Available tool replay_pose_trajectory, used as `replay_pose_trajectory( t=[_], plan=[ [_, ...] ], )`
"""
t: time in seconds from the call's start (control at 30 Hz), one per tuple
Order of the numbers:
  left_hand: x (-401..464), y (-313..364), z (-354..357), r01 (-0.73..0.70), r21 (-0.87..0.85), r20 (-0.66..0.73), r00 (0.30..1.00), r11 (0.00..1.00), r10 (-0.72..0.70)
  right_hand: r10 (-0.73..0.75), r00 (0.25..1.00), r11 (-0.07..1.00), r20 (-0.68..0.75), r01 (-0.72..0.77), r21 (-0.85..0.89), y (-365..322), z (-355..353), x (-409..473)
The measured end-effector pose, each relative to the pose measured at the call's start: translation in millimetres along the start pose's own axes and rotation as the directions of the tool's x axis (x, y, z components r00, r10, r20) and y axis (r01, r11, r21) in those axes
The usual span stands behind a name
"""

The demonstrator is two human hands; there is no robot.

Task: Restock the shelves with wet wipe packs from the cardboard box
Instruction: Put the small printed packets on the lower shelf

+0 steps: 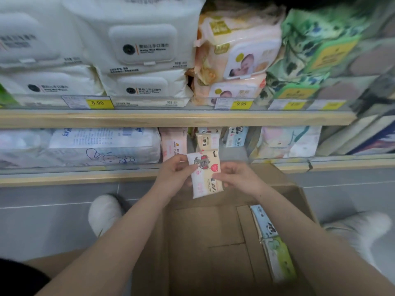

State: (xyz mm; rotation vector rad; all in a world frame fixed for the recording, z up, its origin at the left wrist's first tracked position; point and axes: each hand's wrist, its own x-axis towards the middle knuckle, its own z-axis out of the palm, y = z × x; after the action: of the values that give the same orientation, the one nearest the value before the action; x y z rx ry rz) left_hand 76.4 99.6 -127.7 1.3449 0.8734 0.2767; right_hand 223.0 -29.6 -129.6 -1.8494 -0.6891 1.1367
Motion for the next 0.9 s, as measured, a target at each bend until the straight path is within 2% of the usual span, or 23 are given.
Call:
replay_pose_trajectory(
  t=[0.07, 0.13, 0.17, 0.23, 0.27, 0.3, 0.43, 0.63, 0.73, 0.8, 0.9],
  plan=[
    [-1.3, -2.2, 4.5, -0.054, 0.082, 0.006, 0.999, 0.995, 0.054, -0.037, 0.998, 0.999, -0.049, 0.036, -0.011, 0.6, -4.9, -5.1],
    [2.1, -12.4, -1.2, -0.184, 0.329, 0.031, 0.982, 0.926, 0.184, -0.07, 0.989, 0.997, -0.132, 0.068, -0.024, -0.4, -11.4, -5.7],
    [5.4, -20.4, -6.8, -0.238, 0.505, 0.085, 0.97, 0.83, 0.227, -0.091, 0.978, 0.996, -0.189, 0.084, -0.042, -1.5, -14.6, -4.0],
    [12.2, -42.3, -19.8, -0.287, 0.784, 0.217, 0.958, 0.55, 0.189, -0.134, 0.949, 0.989, -0.286, 0.112, -0.091, -2.8, -20.9, 5.0],
    [13.9, -54.8, -24.7, -0.293, 0.846, 0.253, 0.956, 0.447, 0.148, -0.156, 0.936, 0.985, -0.314, 0.126, -0.114, -3.1, -23.9, 11.8],
    [14.3, -67.0, -27.4, -0.304, 0.869, 0.272, 0.953, 0.39, 0.137, -0.172, 0.927, 0.982, -0.333, 0.133, -0.135, -2.6, -26.2, 19.2],
    [15.0, -93.0, -26.5, -0.359, 0.856, 0.259, 0.92, 0.372, 0.293, -0.183, 0.905, 0.972, -0.383, 0.11, -0.206, 5.1, -28.0, 55.2],
    [19.9, -98.7, -25.3, -0.396, 0.836, 0.267, 0.899, 0.381, 0.348, -0.094, 0.919, 0.966, -0.383, -0.01, -0.259, 26.5, -16.5, 100.3],
    [22.3, -101.6, -26.5, -0.398, 0.84, 0.27, 0.896, 0.37, 0.352, -0.069, 0.89, 0.959, -0.45, -0.066, -0.277, 33.2, -9.9, 111.9],
    [23.2, -101.6, -26.7, -0.397, 0.839, 0.266, 0.895, 0.371, 0.358, -0.098, 0.879, 0.896, -0.466, -0.126, -0.426, 31.8, -9.9, 115.2],
    [21.9, -100.7, -26.1, -0.39, 0.84, 0.263, 0.901, 0.377, 0.344, -0.037, 0.933, 0.75, -0.357, -0.211, -0.627, 30.8, -13.7, 115.9]
  ],
)
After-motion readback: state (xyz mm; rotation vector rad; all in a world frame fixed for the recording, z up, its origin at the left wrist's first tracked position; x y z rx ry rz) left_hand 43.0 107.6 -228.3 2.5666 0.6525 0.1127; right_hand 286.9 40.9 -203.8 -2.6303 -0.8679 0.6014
